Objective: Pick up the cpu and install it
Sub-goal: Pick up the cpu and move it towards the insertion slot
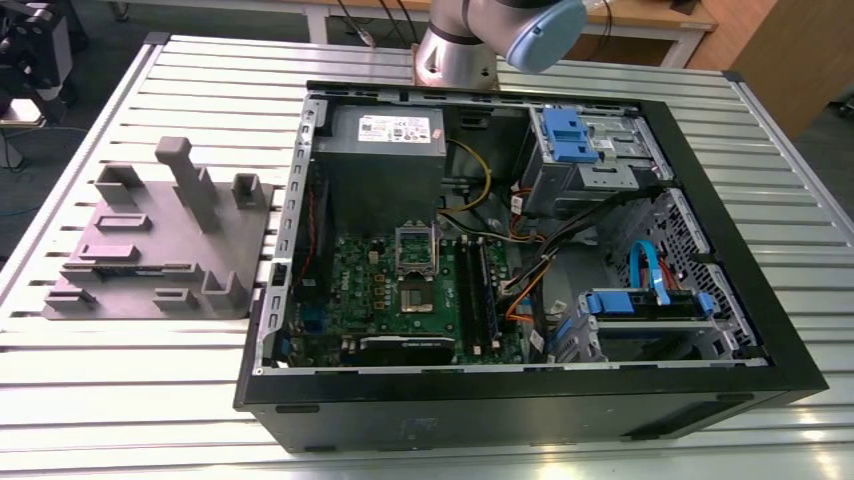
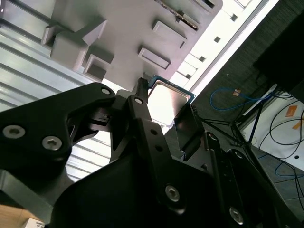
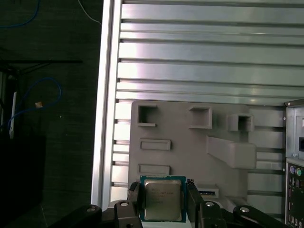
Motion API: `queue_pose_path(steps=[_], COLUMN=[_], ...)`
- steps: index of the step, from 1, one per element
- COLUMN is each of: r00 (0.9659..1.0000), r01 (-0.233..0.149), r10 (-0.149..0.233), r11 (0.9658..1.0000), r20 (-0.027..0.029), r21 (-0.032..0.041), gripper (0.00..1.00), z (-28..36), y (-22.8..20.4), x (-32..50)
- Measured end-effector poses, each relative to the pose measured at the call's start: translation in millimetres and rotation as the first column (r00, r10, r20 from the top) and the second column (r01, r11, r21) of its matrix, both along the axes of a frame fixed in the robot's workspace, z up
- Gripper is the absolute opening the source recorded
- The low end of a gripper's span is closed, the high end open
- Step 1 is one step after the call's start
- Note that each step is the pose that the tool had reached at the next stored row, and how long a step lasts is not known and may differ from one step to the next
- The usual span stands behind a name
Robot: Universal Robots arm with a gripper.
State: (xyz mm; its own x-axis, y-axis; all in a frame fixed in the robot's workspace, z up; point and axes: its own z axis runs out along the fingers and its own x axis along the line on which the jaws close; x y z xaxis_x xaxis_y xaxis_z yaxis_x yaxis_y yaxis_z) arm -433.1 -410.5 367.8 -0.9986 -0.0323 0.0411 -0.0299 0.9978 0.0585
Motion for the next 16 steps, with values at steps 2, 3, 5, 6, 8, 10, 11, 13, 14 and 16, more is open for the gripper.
queue_pose_path(steps=[2,3,5,6,8,10,11,13,14,16], r00=[1.0,1.0,1.0,1.0,1.0,1.0,1.0,1.0,1.0,1.0], r01=[0.0,0.0,0.0,0.0,0.0,0.0,0.0,0.0,0.0,0.0], r10=[0.0,0.0,0.0,0.0,0.0,0.0,0.0,0.0,0.0,0.0], r11=[1.0,1.0,1.0,1.0,1.0,1.0,1.0,1.0,1.0,1.0], r20=[0.0,0.0,-0.0001,0.0,0.0,0.0,0.0,0.0,0.0,0.0], r21=[0.0,0.0,0.0,0.0,0.0,0.0,0.0,0.0,-0.0001,0.0], gripper=[0.47,0.47,0.47,0.47,0.47,0.47,0.47,0.47,0.47,0.47], z=[0.0,0.0,0.0,0.0,0.0,0.0,0.0,0.0,0.0,0.0], y=[0.0,0.0,0.0,0.0,0.0,0.0,0.0,0.0,0.0,0.0], x=[0.5,0.6,1.5,1.6,2.0,3.3,4.4,4.7,4.9,5.3])
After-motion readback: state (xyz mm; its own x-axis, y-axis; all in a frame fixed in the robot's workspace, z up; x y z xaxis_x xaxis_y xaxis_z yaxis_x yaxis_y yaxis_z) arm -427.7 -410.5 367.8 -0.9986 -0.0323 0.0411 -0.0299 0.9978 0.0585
